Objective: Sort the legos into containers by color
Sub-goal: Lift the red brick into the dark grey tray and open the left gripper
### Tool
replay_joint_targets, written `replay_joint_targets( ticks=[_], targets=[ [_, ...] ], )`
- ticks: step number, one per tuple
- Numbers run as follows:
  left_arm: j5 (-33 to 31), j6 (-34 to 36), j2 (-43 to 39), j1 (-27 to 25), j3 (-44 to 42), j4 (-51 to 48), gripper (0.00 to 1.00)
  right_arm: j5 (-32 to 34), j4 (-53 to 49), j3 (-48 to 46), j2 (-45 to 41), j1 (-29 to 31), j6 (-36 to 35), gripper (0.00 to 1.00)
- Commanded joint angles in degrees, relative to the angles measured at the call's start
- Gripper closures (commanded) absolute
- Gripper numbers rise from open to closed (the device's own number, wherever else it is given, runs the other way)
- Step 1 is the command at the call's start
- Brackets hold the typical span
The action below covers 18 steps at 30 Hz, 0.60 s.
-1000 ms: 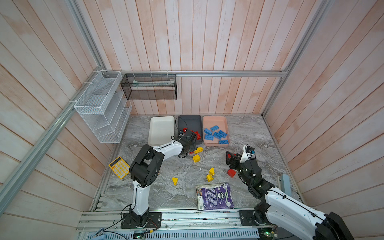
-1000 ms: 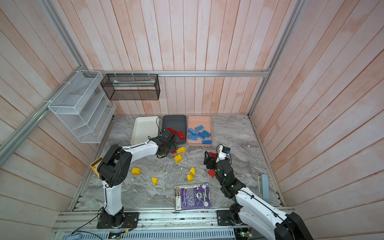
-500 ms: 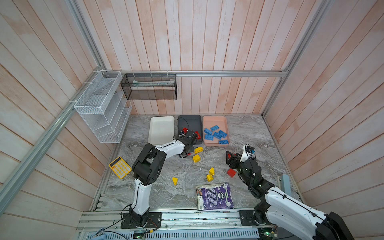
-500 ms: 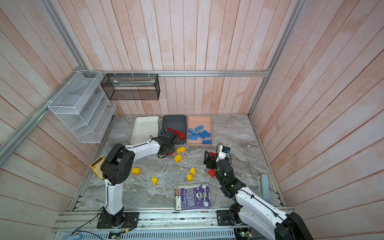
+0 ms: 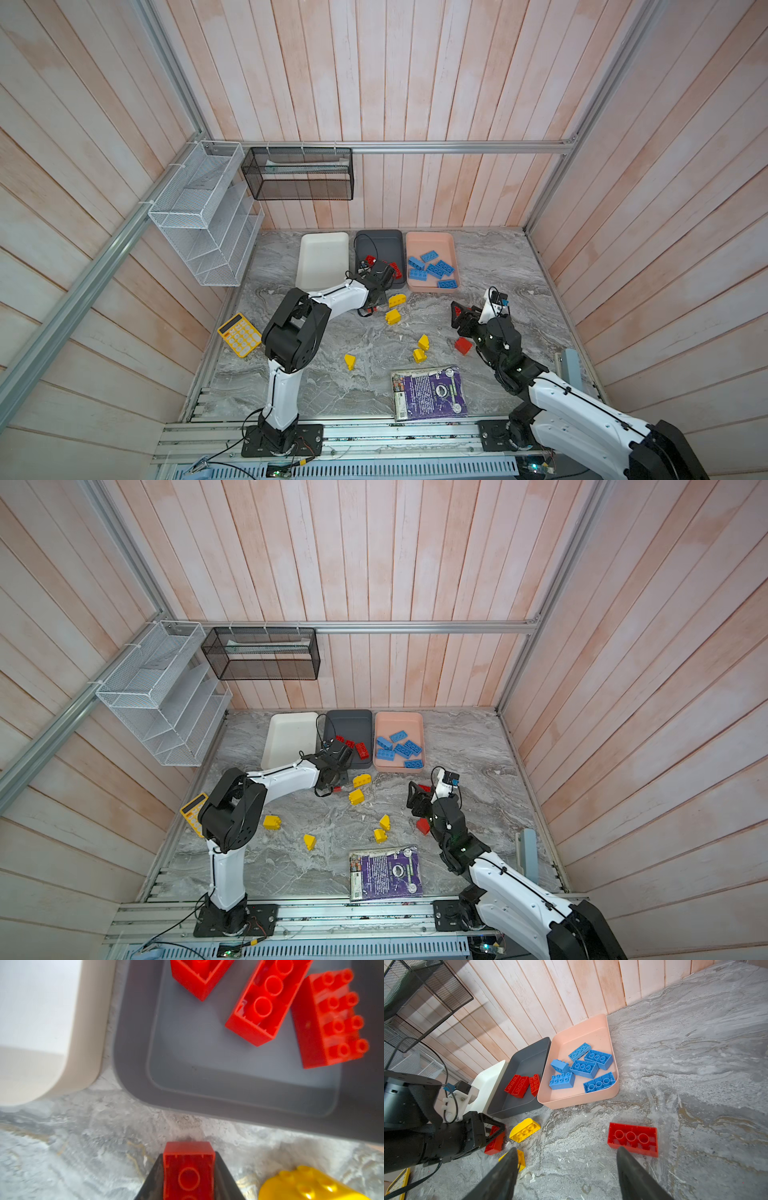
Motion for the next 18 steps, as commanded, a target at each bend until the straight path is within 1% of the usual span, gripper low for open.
replay_joint_targets(
  ticks=[1,7,14,18],
  targets=[
    [-1.9,3.1,-4.7,-0.3,0.5,-1.0,0.73,0.0,-0.5,1.8,0.5,-0.1,0.4,0.26],
    [-2.6,9.2,-5.3,-0.3,7.1,-3.4,0.73,-0.3,-0.3,1.9,1.1,-0.1,0.5,0.26],
    [0.1,12.8,-0.6,1.7,17.0,-5.3,0.73,-0.1,-0.3,1.7,1.3,-0.1,0.5,0.26],
    [2.8,13.9,3.2,3.4,22.8,-5.9,0.73,-0.2,-0.2,1.8,1.8,-0.1,0.5,0.26]
  ],
)
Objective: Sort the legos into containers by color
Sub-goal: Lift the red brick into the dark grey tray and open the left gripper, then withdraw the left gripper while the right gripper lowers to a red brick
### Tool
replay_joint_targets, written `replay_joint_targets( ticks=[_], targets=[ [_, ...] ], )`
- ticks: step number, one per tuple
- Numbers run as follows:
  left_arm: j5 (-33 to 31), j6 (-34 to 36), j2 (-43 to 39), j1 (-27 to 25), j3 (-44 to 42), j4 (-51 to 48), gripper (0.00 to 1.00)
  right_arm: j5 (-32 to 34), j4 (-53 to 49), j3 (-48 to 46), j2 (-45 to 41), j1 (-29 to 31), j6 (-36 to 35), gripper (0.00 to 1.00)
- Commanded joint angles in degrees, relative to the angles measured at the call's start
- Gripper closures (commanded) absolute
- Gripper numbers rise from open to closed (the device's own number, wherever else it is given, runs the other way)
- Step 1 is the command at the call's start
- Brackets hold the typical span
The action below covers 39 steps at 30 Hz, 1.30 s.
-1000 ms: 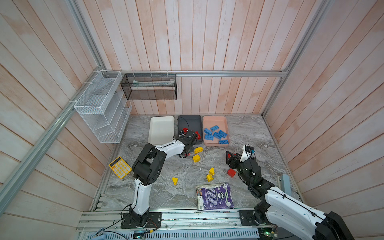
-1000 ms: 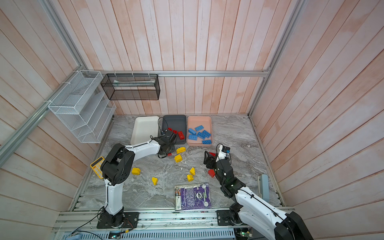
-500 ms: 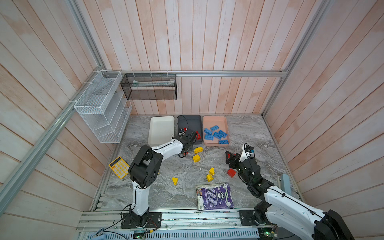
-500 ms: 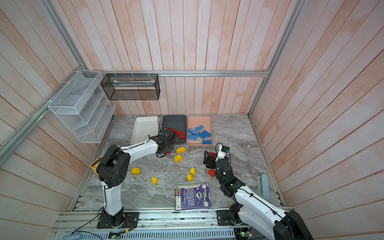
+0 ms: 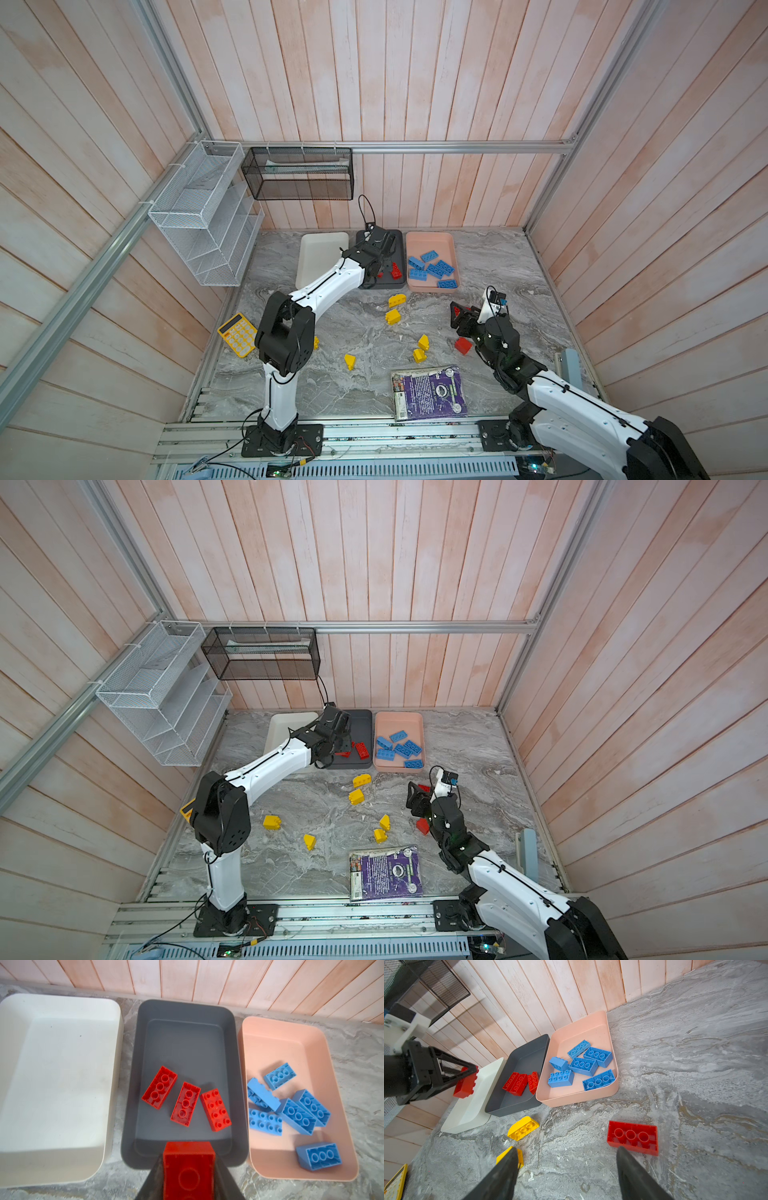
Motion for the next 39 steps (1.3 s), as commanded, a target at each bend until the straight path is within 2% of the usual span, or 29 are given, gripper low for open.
replay_joint_targets(
  ticks=[1,12,19,21,24,30,35,39],
  targets=[
    [2.9,2.5,4.2,1.5,4.0,-1.8,0.73,-0.1,0.0,1.6,0.5,-0.1,0.5,0.26],
    [8.4,5.3,14.6,5.1,15.1,-0.5,0.72,-0.2,0.2,1.9,2.2,-0.1,0.4,0.26],
    [8.5,7.0,19.9,5.7,20.9,-1.8,0.69,-0.3,0.5,2.1,3.5,-0.1,0.5,0.26],
    [8.5,7.2,20.6,5.9,21.9,-2.0,0.65,-0.2,0.5,2.3,3.9,-0.1,0.4,0.26],
    [8.1,7.2,21.0,5.9,22.5,-2.5,0.52,0.6,0.1,2.3,4.0,0.0,0.9,0.26],
    [8.0,6.7,19.2,5.9,22.9,-3.7,0.37,2.4,-0.7,1.5,1.2,-0.1,0.9,0.26],
    [8.6,6.4,13.0,5.8,19.1,-3.7,0.34,3.3,-5.1,4.8,1.7,-0.1,1.6,0.26],
    [9.0,6.5,4.5,5.3,12.0,-2.2,0.32,4.2,-11.1,8.8,2.2,-0.1,1.0,0.25]
  ],
)
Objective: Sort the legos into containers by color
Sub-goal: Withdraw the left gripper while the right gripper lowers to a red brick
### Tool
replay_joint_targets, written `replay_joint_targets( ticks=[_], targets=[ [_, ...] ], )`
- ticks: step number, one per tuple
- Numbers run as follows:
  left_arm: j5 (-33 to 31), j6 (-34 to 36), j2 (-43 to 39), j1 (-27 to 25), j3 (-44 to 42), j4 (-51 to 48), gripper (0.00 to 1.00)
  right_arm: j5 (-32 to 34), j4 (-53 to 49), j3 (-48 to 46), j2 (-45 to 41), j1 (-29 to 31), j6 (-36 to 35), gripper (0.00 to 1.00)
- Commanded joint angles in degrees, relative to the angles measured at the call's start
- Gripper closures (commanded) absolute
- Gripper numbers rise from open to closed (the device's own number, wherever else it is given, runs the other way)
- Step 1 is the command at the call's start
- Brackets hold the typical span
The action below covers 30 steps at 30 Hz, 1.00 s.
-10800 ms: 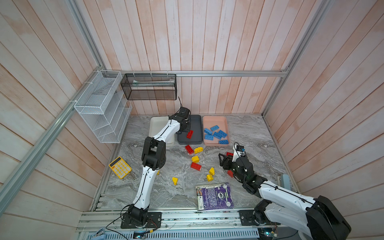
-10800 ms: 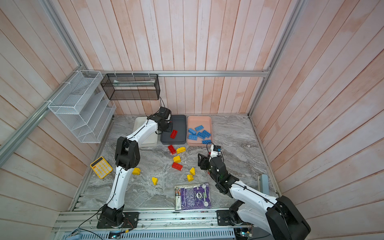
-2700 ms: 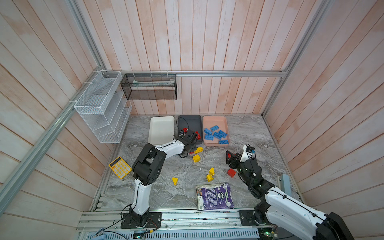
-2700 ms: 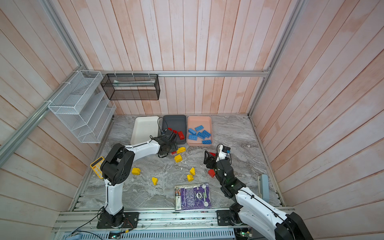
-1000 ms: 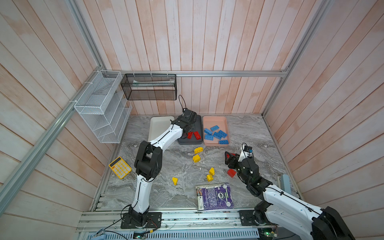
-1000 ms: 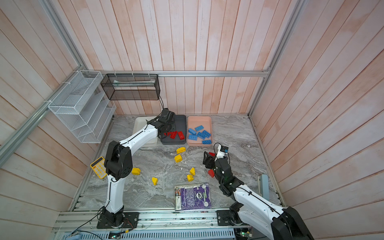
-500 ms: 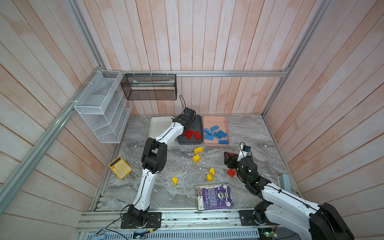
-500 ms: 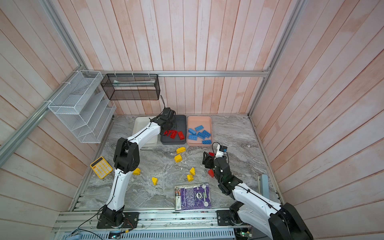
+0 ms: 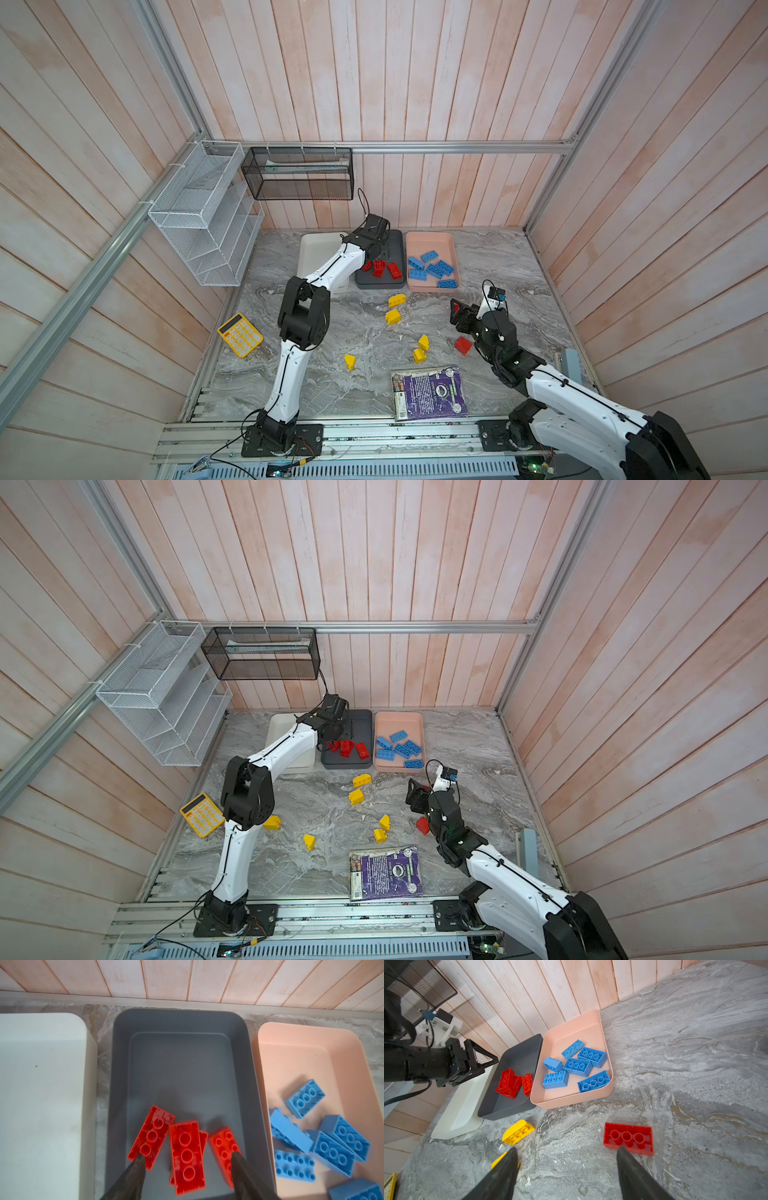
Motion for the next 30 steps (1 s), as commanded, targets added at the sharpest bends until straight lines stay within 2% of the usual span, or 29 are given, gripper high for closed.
replay_joint_targets(
  ticks=[1,9,13,20,30],
  targets=[
    [0.9,0.1,-10.4,-0.4,-4.8,1.6,0.32,2.5,-7.1,4.3,0.2,-0.1,-0.1,0.25],
    [1.7,-0.1,-29.3,-0.6,-18.4,2.7,0.29,5.3,-18.9,8.1,-3.2,-0.2,-0.7,0.2],
    [1.8,-0.1,-39.2,-0.6,-26.6,3.5,0.28,6.5,-23.5,9.5,-2.2,-0.2,-0.9,0.18],
    [0.9,2.1,-53.2,-0.4,-37.3,3.1,0.26,8.9,-30.6,13.5,9.2,-0.8,0.2,0.15],
    [-0.3,3.8,-65.5,-0.1,-48.5,3.5,0.23,7.4,-30.2,19.0,25.2,-3.5,1.1,0.12]
  ],
)
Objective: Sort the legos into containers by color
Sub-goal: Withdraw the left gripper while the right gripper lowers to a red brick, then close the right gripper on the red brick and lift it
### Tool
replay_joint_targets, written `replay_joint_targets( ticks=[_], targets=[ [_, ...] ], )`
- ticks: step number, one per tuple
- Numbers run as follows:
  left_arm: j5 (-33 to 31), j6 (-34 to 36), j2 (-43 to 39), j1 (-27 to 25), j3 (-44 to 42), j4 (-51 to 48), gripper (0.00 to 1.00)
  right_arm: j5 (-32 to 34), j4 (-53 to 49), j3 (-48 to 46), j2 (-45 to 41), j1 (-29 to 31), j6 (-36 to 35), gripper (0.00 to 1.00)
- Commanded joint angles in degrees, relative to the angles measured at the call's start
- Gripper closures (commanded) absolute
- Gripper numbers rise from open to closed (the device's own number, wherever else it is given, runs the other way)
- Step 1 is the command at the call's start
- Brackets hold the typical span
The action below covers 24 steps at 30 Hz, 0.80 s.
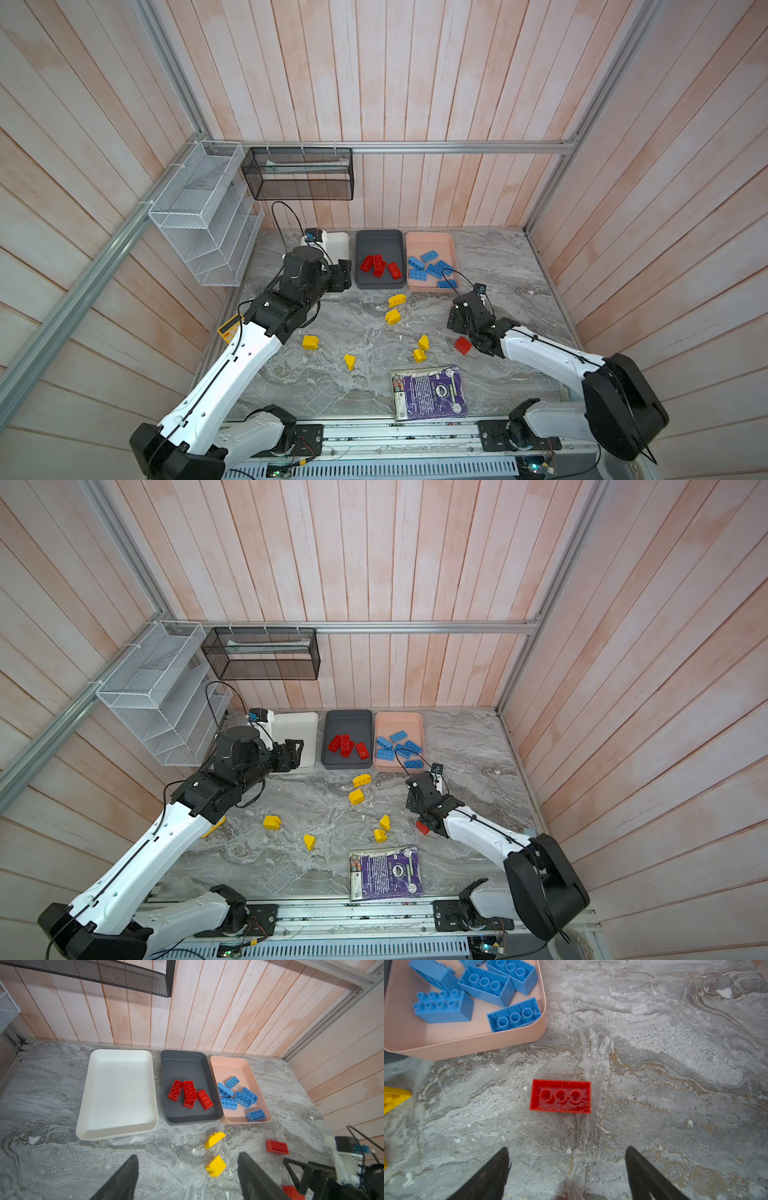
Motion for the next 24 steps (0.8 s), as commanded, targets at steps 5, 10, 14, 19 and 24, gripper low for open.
replay_joint_targets(
  ticks=[5,10,14,19,24],
  targets=[
    [-0.9,1.9,-3.6,0.2,-5.9,1.0,0.23,-7.1,1.8,6.2,8.2,-5.2,-2.8,0.09],
    [0.3,1.9,-4.0,0.3,-7.9,1.9,0.22,-8.5,1.9,10.6,14.0,-6.2,-5.3,0.08],
    [0.8,2.0,-3.9,0.3,-8.9,2.2,0.22,-9.6,0.6,14.1,18.6,-6.9,-5.5,0.09],
    [0.9,2.3,-4.2,0.3,-9.3,2.2,0.22,-12.5,-0.8,16.1,22.9,-10.6,-5.2,0.14],
    [1.0,2.2,-4.3,0.3,-9.3,2.3,0.22,-14.5,-0.4,16.1,23.4,-12.0,-5.6,0.18]
  ],
)
